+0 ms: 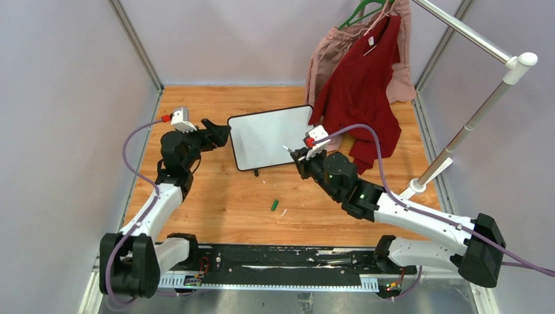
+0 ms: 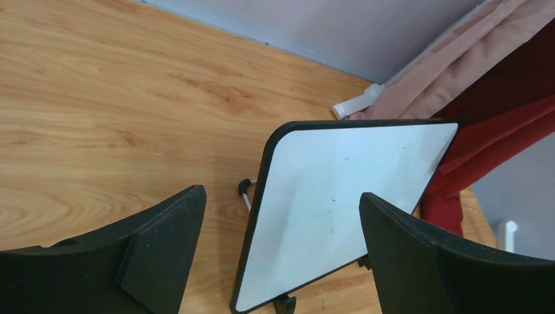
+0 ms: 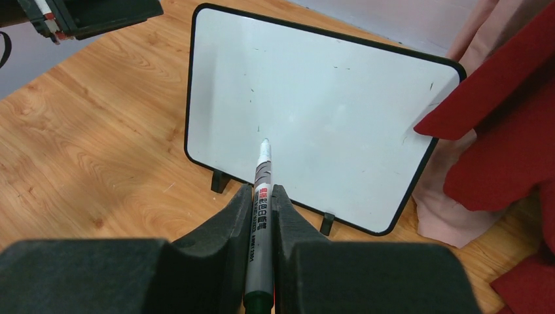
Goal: Write a sentence on the whiteboard
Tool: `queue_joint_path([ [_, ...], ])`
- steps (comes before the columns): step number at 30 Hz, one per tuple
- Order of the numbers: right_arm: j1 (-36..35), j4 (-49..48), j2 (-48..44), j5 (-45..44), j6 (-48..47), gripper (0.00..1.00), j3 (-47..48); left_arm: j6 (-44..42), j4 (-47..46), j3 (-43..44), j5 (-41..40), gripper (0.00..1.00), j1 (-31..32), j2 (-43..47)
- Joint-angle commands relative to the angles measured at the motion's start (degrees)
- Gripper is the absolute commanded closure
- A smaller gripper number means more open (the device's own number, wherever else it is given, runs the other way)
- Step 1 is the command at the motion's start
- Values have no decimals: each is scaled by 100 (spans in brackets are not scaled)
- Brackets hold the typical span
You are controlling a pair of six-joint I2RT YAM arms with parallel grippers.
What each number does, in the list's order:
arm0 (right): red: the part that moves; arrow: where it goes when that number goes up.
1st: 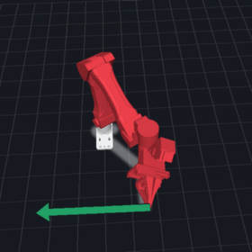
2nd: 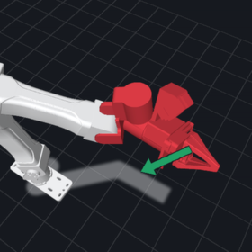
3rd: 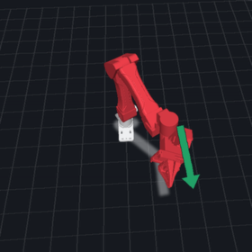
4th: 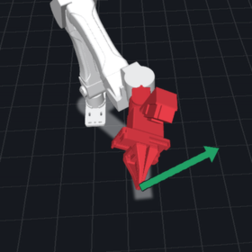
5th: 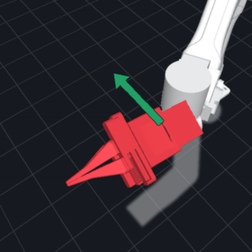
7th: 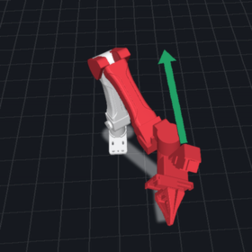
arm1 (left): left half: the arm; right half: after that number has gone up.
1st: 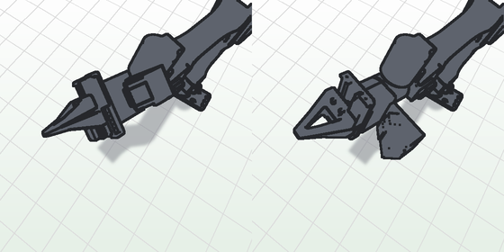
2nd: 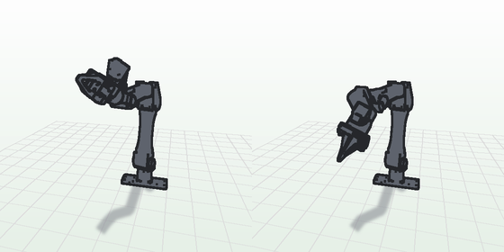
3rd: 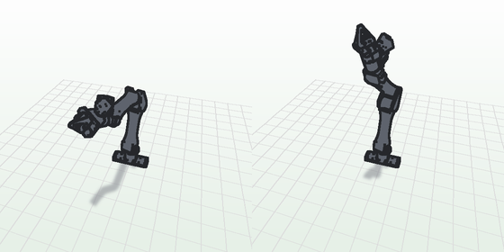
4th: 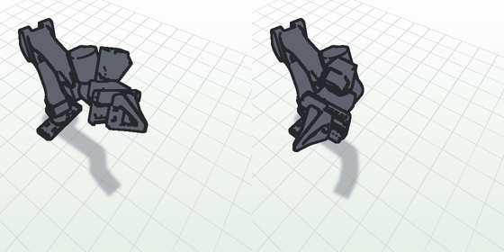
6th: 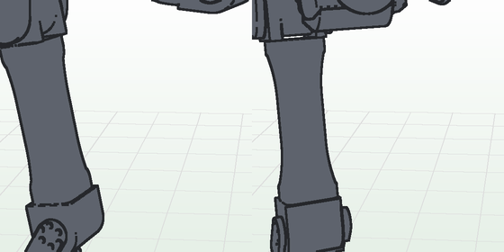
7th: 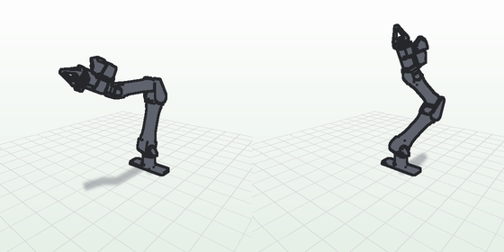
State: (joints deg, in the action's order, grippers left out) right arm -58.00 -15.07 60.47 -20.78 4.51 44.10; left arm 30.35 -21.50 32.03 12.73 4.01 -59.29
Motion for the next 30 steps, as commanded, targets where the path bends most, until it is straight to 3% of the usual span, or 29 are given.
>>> queue_joint_path([
  [1,-75,-392,94,-99,-132,100,223,609,-1742,-255,1083,7,-297,-469],
  [4,-80,-405,185,-71,-199,100,288,1441,-3262,-707,1470,7,-621,-896],
  [8,-77,-461,261,-46,-249,100,318,2126,-4256,-720,1726,4,-950,-1439],
  [10,-80,-506,276,-35,-243,100,306,2126,-4259,-557,1853,0,-1026,-1511],
  [13,-79,-580,324,-57,-256,100,329,1680,-3532,-372,1898,0,-1034,-1394],
  [18,-78,-602,480,-40,-329,100,427,1150,-3068,-868,1544,1,-1034,-1094],
  [23,-89,-704,689,23,-290,100,451,1290,-2659,-885,1534,9,-1023,-1127],
  [30,-237,-1115,1350,23,-319,100,589,1893,-2989,-1197,1590,16,-998,-1193],
])
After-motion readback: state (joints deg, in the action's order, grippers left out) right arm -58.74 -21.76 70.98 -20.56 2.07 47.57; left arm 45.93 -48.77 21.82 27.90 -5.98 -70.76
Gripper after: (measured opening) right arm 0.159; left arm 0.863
